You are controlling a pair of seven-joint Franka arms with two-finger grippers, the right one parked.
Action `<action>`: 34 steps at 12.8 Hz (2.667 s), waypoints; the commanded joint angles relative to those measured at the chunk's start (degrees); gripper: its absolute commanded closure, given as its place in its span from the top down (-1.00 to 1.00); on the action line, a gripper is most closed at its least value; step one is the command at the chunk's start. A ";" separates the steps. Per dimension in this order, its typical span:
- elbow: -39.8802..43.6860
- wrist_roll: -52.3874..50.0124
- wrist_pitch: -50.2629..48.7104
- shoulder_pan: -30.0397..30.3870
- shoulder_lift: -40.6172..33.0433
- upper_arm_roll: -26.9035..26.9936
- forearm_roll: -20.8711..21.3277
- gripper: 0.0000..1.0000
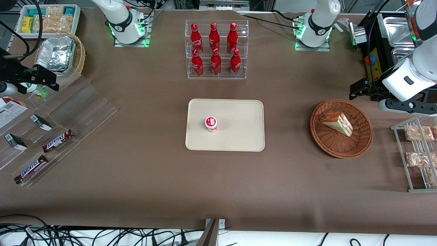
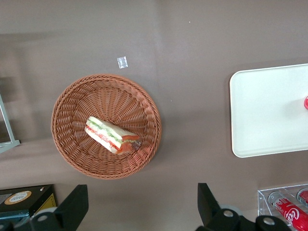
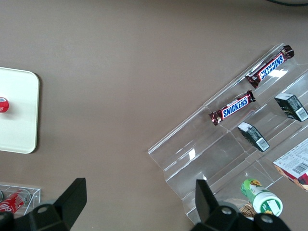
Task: Place sandwich from basket to tray
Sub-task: 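Move the left gripper over the wrapped sandwich in the wicker basket, then lower the left gripper and close it on the sandwich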
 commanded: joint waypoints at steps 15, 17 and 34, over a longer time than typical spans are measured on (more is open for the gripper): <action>-15.43 -20.66 12.89 6.49 -0.13 0.93 2.02 1.00; -22.11 -26.71 19.55 7.02 -2.24 0.93 2.02 1.00; -43.94 -56.45 52.45 7.46 3.02 0.40 9.32 1.00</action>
